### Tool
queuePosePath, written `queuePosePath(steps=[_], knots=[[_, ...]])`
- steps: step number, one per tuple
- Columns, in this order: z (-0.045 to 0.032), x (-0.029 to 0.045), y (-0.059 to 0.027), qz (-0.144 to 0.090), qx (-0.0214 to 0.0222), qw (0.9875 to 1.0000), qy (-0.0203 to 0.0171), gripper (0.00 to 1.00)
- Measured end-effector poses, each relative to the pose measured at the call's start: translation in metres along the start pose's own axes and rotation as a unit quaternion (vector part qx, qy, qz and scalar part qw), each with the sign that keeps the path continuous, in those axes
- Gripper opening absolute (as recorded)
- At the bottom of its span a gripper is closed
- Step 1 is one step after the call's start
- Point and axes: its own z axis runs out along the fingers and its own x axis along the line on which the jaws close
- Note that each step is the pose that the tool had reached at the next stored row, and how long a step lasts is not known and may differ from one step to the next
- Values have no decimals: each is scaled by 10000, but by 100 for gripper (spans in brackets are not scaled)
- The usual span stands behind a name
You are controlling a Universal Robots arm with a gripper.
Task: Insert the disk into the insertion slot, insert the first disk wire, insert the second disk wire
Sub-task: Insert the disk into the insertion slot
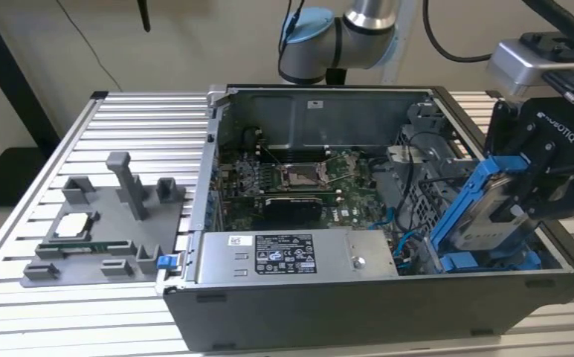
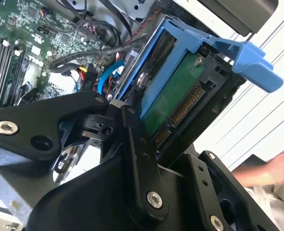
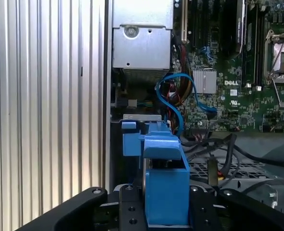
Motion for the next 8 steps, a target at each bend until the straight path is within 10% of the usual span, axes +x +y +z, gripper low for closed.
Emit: queuePosePath(steps=[8], knots=[[39,1,-1,0,0,10000,-1,0]])
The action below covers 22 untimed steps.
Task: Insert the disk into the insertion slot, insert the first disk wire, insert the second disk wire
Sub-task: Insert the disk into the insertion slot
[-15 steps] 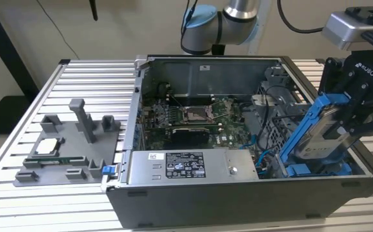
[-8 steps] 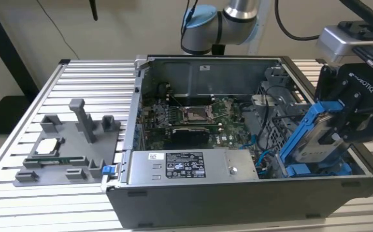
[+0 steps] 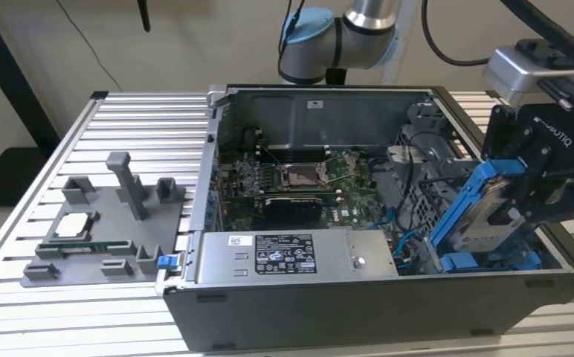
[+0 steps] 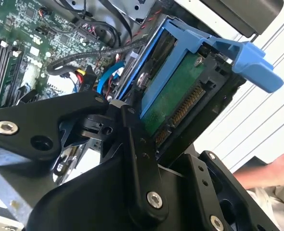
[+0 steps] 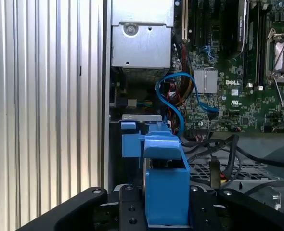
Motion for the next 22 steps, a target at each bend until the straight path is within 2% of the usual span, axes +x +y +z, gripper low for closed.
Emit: queuePosePath(steps=[1,2,15,19,22], knots=[[2,0,0,0,0,10000,-1,0],[3,0,0,0,0,10000,0,100],[7,-4,30,62,1,10000,-10,100],[13,-7,75,134,3,9999,-47,100],[16,-15,96,177,5,9998,-58,100]])
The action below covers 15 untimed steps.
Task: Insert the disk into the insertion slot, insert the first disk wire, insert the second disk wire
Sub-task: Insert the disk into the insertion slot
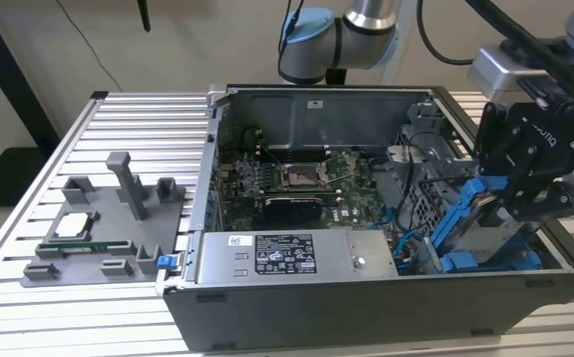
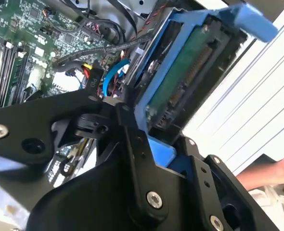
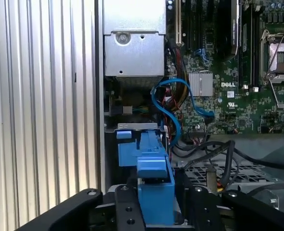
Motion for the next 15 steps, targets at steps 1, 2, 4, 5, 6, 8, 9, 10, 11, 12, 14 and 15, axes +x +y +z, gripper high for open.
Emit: queuePosePath(steps=[1,2,4,5,6,8,9,10,11,12,14,15], knots=[[1,-2,5,10,0,10000,-3,100],[1,-4,8,19,1,10000,-4,100],[1,-7,13,35,1,10000,-7,100],[2,-6,16,41,1,10000,-9,100],[1,-9,21,47,2,10000,-12,100],[-6,-14,30,60,1,10000,-33,100],[-17,-15,31,64,1,10000,-46,100],[-33,-18,33,68,1,10000,-52,100],[-47,-23,37,70,0,10000,-55,100],[-55,-32,40,72,0,10000,-61,100],[-63,-55,47,71,-1,9999,-83,100],[-65,-67,49,70,-3,9999,-105,100]])
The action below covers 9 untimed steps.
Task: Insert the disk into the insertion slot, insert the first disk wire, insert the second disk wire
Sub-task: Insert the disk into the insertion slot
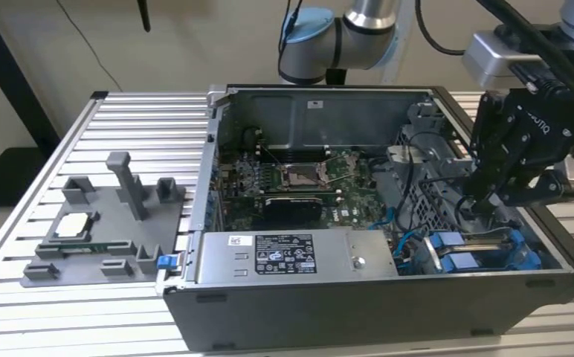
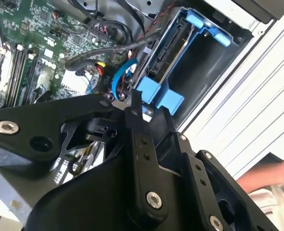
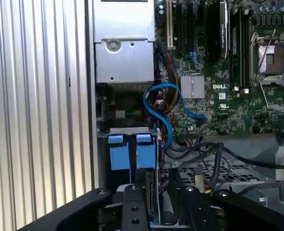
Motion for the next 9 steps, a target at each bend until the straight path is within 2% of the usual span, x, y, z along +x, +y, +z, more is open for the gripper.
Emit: queuePosePath(steps=[2,4,6,9], knots=[[-1,-18,3,-3,-4,10000,-70,100],[0,-36,6,-5,-9,9999,-160,100],[0,-48,7,-9,-16,9996,-279,100],[0,-56,8,-17,-25,9988,-496,100]])
